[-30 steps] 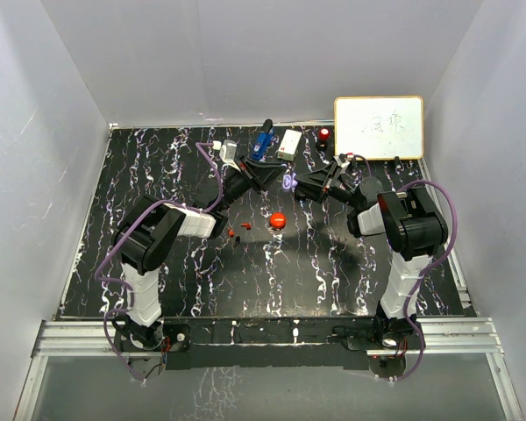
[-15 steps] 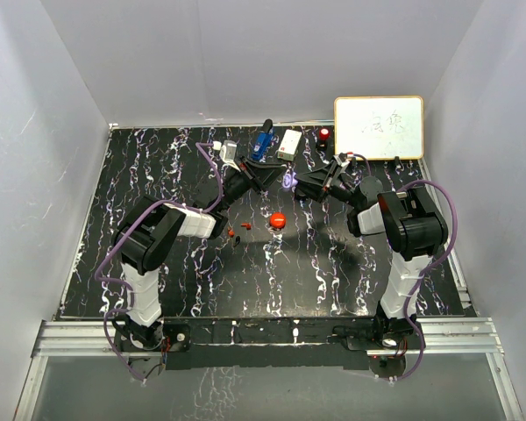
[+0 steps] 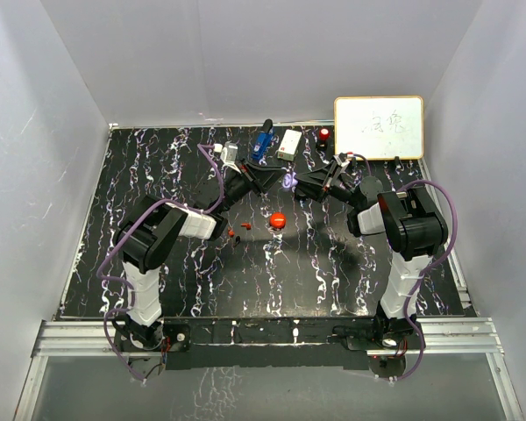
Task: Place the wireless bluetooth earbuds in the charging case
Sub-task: Place the earbud in the charging case, then adjust the earbud with the charging case.
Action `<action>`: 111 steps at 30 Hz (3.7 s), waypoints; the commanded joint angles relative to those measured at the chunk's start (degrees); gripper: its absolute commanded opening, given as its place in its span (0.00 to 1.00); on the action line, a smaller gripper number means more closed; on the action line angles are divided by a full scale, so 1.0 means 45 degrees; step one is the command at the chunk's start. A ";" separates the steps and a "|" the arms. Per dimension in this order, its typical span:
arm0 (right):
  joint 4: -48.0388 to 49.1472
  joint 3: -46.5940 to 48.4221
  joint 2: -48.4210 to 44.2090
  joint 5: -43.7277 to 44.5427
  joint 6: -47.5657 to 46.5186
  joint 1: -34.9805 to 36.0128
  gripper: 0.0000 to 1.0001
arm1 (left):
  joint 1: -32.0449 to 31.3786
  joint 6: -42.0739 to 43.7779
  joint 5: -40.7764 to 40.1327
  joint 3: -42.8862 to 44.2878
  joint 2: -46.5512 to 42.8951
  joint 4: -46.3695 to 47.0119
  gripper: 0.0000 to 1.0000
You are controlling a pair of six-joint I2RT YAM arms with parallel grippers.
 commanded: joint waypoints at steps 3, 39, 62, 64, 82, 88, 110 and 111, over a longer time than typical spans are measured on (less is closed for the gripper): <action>0.4262 0.0413 -0.0444 0.0010 -0.0011 0.0063 0.00 | -0.0080 -0.0026 0.0247 0.0091 -0.0007 0.2561 0.00; 0.4254 0.0470 -0.0510 0.0097 -0.0011 0.0062 0.00 | -0.0144 0.0243 0.0066 -0.0427 -0.0230 0.2580 0.00; 0.4276 0.0552 -0.0458 0.0095 0.0008 0.0063 0.00 | -0.0126 0.0467 0.0055 -0.0545 -0.0506 0.2581 0.45; 0.4263 0.0569 -0.0463 0.0083 0.0011 0.0064 0.00 | -0.0124 0.0488 0.0000 -0.0604 -0.0556 0.2579 0.47; 0.4269 0.0589 -0.0376 0.0064 -0.0011 0.0053 0.00 | 0.0331 0.0739 -0.1900 -0.1612 -0.1757 0.2565 0.65; 0.4271 0.0608 -0.0421 0.0063 0.0008 0.0056 0.00 | 0.0336 0.0589 -0.2025 -0.1524 -0.1428 0.2542 0.63; 0.4270 0.0608 -0.0414 0.0070 0.0008 0.0061 0.00 | 0.0336 0.0071 -0.0630 -0.0874 -0.0360 0.2444 0.62; 0.4263 0.0608 -0.0413 0.0062 0.0008 0.0065 0.00 | 0.0339 0.0071 -0.0648 -0.0849 -0.0320 0.2426 0.62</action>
